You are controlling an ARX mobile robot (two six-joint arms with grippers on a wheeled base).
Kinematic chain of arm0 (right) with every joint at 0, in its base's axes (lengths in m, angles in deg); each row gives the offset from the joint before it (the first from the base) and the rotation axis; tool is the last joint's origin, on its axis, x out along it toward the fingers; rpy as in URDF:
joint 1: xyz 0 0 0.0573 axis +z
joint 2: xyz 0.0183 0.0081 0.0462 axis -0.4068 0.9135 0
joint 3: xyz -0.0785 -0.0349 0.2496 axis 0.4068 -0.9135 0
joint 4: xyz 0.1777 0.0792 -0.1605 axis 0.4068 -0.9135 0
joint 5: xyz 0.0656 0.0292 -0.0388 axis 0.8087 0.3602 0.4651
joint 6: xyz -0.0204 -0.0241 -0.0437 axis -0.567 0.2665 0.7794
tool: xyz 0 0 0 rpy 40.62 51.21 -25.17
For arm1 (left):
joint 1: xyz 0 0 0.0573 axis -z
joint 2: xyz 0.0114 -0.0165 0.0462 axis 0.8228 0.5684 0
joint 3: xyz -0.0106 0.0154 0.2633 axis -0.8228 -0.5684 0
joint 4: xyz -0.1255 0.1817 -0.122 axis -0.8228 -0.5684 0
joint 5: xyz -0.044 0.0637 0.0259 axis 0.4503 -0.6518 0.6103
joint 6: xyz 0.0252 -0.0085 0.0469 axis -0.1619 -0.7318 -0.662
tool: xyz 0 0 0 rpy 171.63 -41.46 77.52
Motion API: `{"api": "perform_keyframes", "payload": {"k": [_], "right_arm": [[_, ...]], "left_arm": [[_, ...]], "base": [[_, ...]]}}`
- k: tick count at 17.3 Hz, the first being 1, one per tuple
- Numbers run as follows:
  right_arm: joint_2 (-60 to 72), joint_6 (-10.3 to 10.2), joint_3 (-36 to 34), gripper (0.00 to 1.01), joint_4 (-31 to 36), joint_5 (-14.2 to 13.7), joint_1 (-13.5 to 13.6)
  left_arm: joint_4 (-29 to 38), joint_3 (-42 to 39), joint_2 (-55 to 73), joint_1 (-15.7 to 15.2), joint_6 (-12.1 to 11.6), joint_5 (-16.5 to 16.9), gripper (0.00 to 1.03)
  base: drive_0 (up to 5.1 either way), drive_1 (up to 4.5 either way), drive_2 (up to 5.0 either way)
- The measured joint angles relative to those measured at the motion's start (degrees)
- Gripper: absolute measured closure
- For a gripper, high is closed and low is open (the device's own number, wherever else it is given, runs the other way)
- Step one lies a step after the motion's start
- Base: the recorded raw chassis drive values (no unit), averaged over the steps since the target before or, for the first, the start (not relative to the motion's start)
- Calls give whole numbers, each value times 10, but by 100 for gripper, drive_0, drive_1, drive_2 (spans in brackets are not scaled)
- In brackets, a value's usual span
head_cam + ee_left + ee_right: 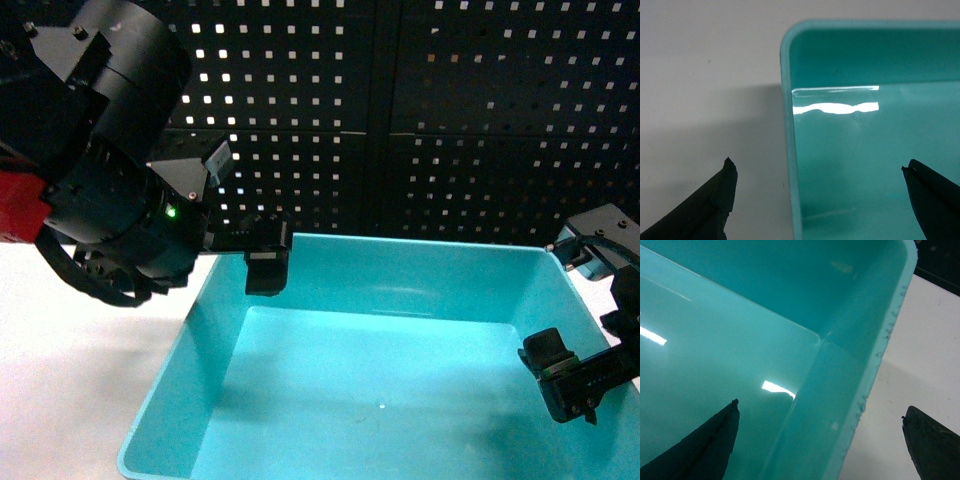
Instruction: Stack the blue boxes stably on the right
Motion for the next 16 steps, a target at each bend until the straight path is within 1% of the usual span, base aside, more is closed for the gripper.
{"api": "perform_keyframes", "payload": {"k": [1, 2, 3, 6, 8, 11, 12, 13, 14, 15, 16], "right_arm": [[4, 0, 0, 3, 5, 2, 0], [8, 0, 0, 3, 15, 2, 0], [12, 0, 0, 3, 25, 2, 1], [25, 0, -2, 3, 48, -2, 7], [30, 0, -10, 3, 65, -2, 2], [37, 0, -19, 3, 90, -7, -1], [39, -1, -19, 8, 91, -7, 0], [39, -1, -22, 16, 100, -12, 0], [39, -3, -23, 23, 100, -13, 0], [39, -5, -23, 32, 100, -14, 0], [38, -8, -24, 41, 101, -16, 1]], "left_arm": [[-2, -2, 10, 3, 14, -8, 5], [-5, -3, 18, 3, 27, -6, 5], [-2, -7, 25, 2, 31, -10, 5], [6, -41, 32, 7, 42, -40, 5], [12, -58, 31, 22, 41, -56, 5], [21, -63, 31, 25, 40, -61, 6], [25, -63, 31, 25, 39, -58, 7], [26, -63, 32, 24, 34, -56, 6], [27, -63, 32, 23, 31, -54, 9], [28, -63, 32, 23, 30, -54, 15], [28, -63, 32, 23, 30, -54, 24]], "base": [[0, 0, 0], [0, 0, 0], [0, 0, 0], [0, 0, 0], [0, 0, 0], [0, 0, 0], [0, 0, 0], [0, 0, 0], [0, 0, 0], [0, 0, 0], [0, 0, 0]]}}
